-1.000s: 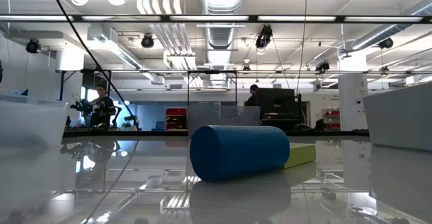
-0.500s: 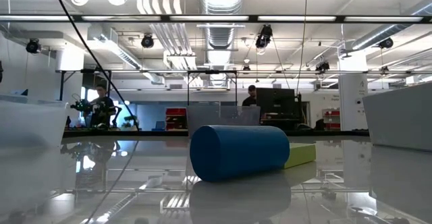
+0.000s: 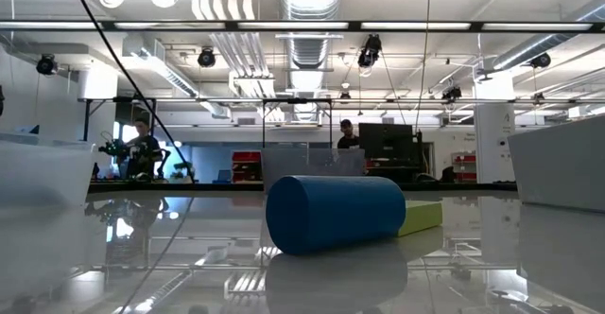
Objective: Sort & place blocks by color
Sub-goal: Put the orange block into the black bin
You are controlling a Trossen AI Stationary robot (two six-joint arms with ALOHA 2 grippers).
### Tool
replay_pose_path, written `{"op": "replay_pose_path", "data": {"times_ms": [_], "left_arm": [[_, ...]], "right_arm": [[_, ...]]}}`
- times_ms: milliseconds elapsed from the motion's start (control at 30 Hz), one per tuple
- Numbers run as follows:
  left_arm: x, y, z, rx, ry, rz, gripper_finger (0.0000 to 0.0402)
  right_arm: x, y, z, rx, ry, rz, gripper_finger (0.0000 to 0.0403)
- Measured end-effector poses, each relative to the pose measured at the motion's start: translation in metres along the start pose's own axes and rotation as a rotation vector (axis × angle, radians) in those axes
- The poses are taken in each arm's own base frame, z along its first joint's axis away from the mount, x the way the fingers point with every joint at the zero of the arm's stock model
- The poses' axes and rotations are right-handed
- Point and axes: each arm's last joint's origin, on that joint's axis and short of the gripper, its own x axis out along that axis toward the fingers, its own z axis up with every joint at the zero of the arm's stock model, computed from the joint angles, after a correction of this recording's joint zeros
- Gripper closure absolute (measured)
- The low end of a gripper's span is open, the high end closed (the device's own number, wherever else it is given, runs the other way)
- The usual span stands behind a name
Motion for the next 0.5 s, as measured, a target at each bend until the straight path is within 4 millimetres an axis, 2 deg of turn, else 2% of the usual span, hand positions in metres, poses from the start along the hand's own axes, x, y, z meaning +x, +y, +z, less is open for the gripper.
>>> {"op": "replay_pose_path", "data": {"times_ms": [100,233,300,500], "left_arm": [[-0.006,0.0,0.002,-0.003,0.043,0.011,0.0134],[-0.019,0.0,0.011,-0.041,0.074,0.027,0.0126],[-0.025,0.0,0.016,-0.07,0.076,0.031,0.0125],[-0.043,-0.003,0.035,-0.086,0.02,0.018,0.0124]], "right_arm": [[-0.004,-0.008,0.005,0.016,0.031,-0.033,0.0283],[-0.008,-0.027,0.023,0.032,0.145,-0.068,0.0283],[-0.007,-0.04,0.032,0.042,0.214,-0.091,0.0283],[0.007,-0.086,0.038,0.063,0.477,-0.139,0.0283]]}}
